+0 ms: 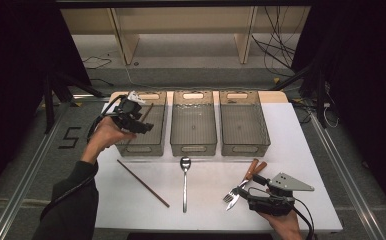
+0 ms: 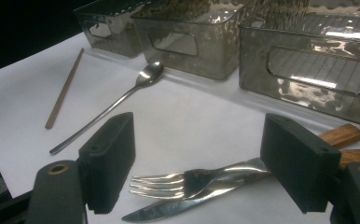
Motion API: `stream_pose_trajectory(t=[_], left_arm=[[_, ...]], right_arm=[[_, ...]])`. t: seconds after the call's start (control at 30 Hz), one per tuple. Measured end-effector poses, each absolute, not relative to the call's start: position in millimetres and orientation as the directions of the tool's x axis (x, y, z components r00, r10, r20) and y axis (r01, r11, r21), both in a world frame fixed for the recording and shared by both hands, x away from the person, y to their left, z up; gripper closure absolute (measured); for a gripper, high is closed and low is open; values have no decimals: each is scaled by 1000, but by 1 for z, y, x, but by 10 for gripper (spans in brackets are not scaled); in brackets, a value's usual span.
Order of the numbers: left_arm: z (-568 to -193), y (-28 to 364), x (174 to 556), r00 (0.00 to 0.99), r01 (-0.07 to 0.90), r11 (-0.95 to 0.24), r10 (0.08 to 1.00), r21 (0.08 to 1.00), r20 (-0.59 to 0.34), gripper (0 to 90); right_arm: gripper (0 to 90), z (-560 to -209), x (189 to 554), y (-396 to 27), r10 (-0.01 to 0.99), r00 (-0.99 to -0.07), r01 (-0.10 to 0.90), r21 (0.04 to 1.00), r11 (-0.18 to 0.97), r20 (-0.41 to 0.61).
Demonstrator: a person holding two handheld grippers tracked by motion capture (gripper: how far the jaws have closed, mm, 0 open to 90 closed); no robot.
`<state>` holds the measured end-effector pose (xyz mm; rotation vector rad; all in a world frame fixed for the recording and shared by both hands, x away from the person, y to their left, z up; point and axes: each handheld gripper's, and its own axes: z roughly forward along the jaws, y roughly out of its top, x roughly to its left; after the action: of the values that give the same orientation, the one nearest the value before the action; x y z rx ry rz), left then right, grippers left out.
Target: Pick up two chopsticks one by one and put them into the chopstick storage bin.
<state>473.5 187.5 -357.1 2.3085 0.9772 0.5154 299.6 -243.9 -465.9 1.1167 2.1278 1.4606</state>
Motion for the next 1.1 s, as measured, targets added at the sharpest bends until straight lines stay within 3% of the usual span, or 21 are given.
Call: stream_pose_trajectory(t=[0.37, 0.57, 0.9, 0.97, 1.1], left_arm=[[-387, 187, 416, 701, 515, -582, 708, 629, 82, 297], [-403, 191, 400, 699, 522, -564, 713, 640, 59, 289], [-412, 195, 390, 716, 520, -631, 689, 576, 108, 286], [-413, 197, 388, 716, 522, -626, 691, 579, 102, 309], [-420, 200, 387, 733, 513, -636, 674, 576, 91, 514]], right_arm=[[271, -466, 299, -242, 751, -643, 416, 893, 173, 154], [271, -466, 299, -242, 751, -642, 417, 892, 172, 155], [271, -466, 299, -242, 750, -644, 416, 892, 176, 153], [270, -466, 299, -242, 750, -644, 417, 892, 175, 154], [271, -466, 299, -242, 749, -645, 415, 892, 178, 150]])
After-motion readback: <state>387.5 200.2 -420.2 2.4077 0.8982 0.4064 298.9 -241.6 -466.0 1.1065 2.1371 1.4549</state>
